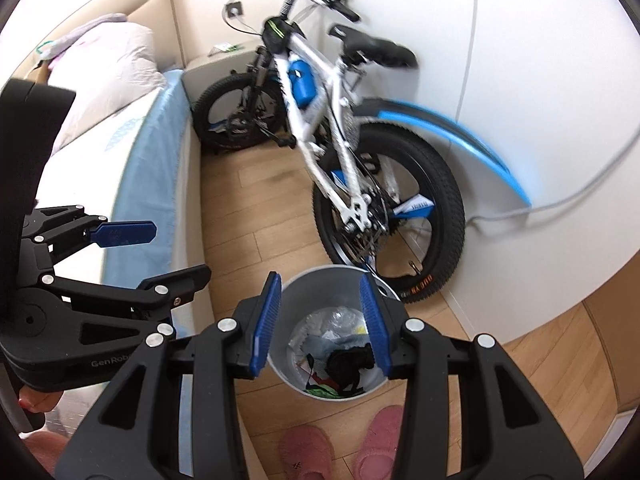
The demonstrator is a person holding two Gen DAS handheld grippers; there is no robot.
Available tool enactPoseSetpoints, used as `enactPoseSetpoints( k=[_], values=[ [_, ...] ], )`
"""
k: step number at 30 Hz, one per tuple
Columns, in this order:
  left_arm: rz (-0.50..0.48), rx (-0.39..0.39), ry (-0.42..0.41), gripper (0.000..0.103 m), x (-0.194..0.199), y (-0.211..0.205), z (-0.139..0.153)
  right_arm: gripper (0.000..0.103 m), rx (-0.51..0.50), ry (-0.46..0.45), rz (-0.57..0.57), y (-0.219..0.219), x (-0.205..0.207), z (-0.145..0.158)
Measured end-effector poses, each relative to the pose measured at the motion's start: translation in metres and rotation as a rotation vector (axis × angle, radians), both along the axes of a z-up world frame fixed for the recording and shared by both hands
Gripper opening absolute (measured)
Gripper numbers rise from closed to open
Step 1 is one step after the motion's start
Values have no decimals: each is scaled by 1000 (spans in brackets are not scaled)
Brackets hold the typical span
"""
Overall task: Collect trash
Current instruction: 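Open both tools over the bin to drop the bag and cloth, then move both open tools back over the bed toward the tissues and wrapper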
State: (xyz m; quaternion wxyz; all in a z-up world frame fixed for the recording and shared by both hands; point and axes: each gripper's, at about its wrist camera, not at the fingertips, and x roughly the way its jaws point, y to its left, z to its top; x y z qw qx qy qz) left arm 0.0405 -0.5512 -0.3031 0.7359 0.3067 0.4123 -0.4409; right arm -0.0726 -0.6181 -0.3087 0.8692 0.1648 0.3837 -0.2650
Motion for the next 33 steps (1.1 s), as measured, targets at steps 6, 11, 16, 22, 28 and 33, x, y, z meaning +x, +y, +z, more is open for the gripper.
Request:
enactPoseSetpoints(
  k=[6,11,16,22,28,33],
  values=[
    [138,-29,-43,66,23,67,33,42,-50,-25,72,44,17,39],
    [258,-52,-81,66,41,136,62,45,-82,-60,158,94,35,70],
    [376,-67,-131,67,54,210,92,57,-107,-98,251,154,52,101],
    [512,-106,-189,72,69,303,125,66,-139,-144,369,229,74,136],
    [655,-122,-246,76,79,384,150,67,-156,-193,497,307,97,166],
    [774,-104,-289,77,89,453,165,67,-156,-218,605,372,122,178]
  ],
)
